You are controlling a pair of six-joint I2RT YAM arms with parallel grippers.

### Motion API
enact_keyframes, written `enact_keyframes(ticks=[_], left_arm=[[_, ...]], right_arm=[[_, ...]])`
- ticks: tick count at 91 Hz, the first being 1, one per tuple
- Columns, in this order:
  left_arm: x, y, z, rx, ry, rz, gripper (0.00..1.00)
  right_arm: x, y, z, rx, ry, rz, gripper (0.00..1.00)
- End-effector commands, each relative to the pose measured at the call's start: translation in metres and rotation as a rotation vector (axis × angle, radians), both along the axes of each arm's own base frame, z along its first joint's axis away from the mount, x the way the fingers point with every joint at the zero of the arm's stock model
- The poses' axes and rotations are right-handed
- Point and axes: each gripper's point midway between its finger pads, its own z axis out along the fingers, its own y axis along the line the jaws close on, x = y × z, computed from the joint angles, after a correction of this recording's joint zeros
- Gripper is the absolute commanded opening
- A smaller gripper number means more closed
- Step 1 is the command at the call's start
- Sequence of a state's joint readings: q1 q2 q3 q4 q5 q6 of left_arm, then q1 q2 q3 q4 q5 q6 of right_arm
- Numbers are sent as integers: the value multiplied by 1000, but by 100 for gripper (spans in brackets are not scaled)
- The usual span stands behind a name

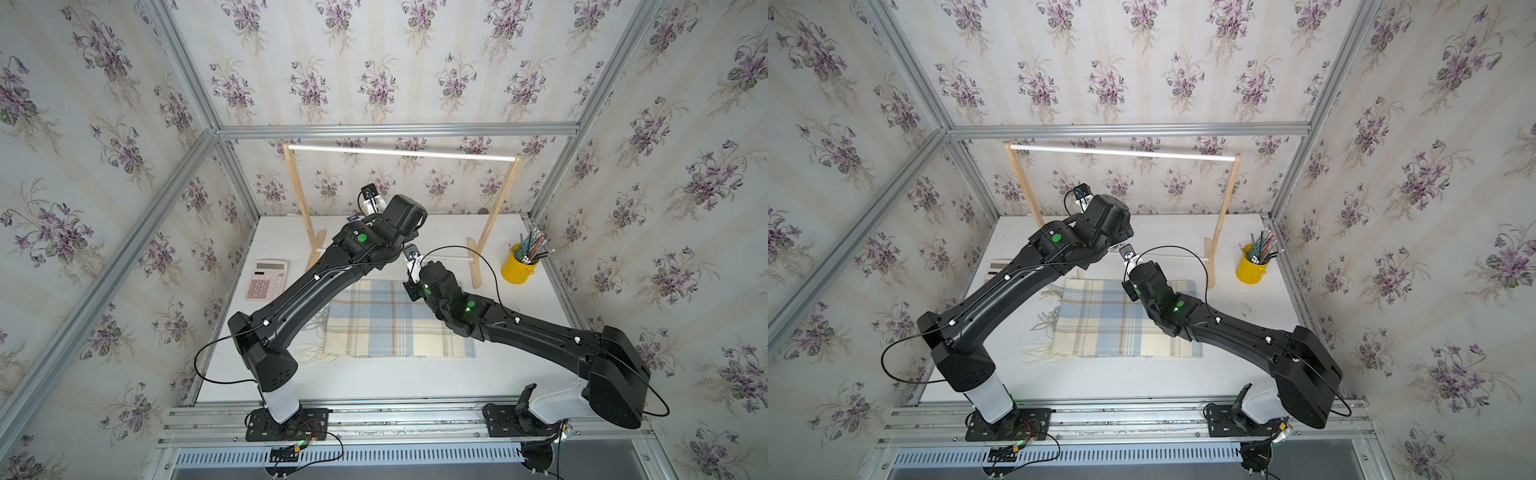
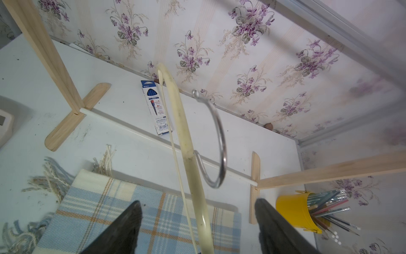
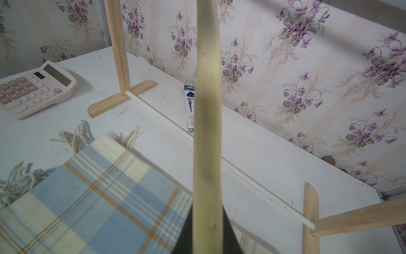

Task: Hang the scarf on the hanger
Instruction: Pick up the hanger from the clothesline.

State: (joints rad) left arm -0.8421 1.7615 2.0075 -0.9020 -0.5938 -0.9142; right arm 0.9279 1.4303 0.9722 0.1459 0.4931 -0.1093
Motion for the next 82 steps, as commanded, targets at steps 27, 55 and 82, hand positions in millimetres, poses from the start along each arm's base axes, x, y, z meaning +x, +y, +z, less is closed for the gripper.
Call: enact_keyframes(ticks=[27,55,82], left_arm=[[25,-9,-21,-59,26,102,80],[37,2,-36,-48,44,174,79],[42,-1,-34,-54,36,148,78]], right_arm=[[-4,17,10,33,-23,39,0],[-8,17,11,27,-33,29,0],[2,-17,26,110,-112,-213,0]])
